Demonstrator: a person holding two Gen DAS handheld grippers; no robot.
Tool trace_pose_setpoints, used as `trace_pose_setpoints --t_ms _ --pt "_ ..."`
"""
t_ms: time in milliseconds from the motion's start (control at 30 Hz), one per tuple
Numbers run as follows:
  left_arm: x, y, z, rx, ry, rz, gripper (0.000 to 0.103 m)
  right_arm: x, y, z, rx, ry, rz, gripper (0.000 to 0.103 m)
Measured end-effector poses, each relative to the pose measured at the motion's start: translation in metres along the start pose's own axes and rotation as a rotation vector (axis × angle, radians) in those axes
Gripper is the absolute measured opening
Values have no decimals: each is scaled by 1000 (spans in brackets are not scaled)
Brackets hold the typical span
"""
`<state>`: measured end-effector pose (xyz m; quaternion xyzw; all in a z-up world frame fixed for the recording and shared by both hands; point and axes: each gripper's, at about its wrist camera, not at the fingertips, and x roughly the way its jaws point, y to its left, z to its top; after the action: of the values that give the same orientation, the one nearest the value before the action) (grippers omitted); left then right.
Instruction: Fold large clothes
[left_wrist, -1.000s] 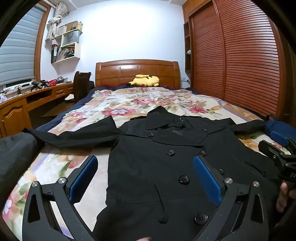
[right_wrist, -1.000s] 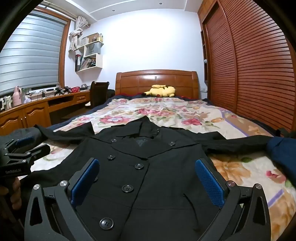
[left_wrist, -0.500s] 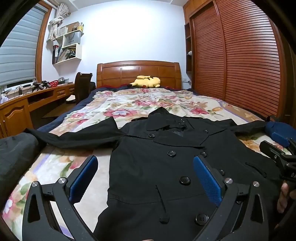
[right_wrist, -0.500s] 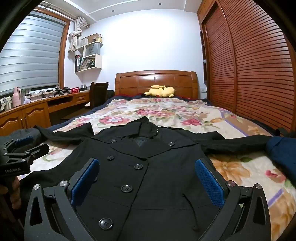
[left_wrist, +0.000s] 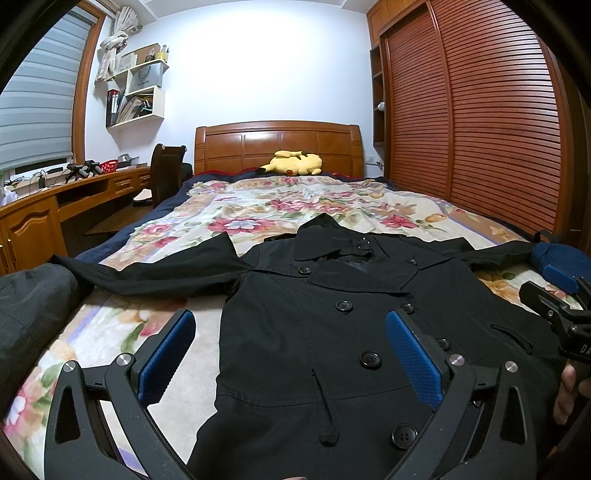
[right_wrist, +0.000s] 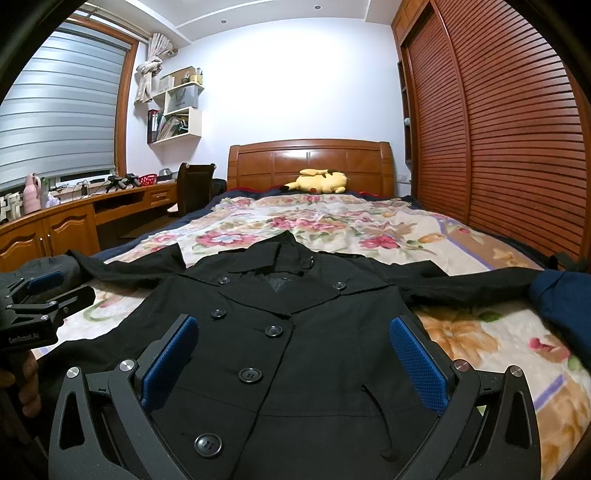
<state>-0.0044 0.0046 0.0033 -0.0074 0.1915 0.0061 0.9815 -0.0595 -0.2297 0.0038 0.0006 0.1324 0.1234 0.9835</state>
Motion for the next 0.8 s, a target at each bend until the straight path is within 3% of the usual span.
trace_pose_setpoints --t_ms 800 --pt "-1 1 2 0 -4 5 103 0 0 -1 2 -1 0 103"
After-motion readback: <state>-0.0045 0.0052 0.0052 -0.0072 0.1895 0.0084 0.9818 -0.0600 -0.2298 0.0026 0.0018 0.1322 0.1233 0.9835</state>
